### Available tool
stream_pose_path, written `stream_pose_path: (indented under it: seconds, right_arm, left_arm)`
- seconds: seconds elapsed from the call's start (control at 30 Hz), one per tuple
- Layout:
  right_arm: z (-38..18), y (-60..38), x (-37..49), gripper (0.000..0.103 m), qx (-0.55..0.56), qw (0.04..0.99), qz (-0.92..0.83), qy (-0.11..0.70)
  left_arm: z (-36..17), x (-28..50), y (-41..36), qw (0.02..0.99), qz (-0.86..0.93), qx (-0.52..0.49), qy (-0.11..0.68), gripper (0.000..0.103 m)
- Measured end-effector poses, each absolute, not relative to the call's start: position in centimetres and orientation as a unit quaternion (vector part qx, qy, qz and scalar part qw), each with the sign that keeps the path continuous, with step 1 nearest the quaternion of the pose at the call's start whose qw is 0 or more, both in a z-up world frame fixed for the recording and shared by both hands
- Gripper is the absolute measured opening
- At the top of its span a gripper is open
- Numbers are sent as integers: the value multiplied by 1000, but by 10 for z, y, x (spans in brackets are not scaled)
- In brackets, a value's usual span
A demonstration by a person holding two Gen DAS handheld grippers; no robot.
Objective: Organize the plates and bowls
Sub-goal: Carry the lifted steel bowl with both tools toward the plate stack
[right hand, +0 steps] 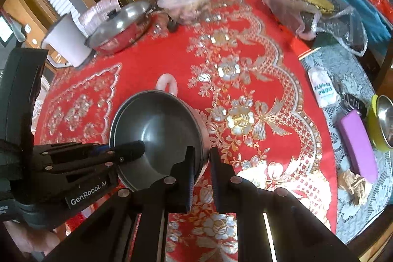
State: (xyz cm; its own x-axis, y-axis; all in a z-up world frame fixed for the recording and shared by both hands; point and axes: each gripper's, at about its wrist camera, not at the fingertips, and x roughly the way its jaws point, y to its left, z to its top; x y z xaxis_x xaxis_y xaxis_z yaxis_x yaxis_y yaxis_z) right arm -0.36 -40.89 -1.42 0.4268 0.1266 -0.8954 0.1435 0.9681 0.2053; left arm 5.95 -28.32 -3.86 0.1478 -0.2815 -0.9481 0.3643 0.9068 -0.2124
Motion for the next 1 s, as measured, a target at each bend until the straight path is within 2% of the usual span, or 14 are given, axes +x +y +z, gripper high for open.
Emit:
stream_pose_path:
  seconds: [1.0]
  right_arm:
    - [76,-326,-77,12,87,878,-26,471]
  left_arm:
    - [35,-4,-212,794,-254,2,553,9]
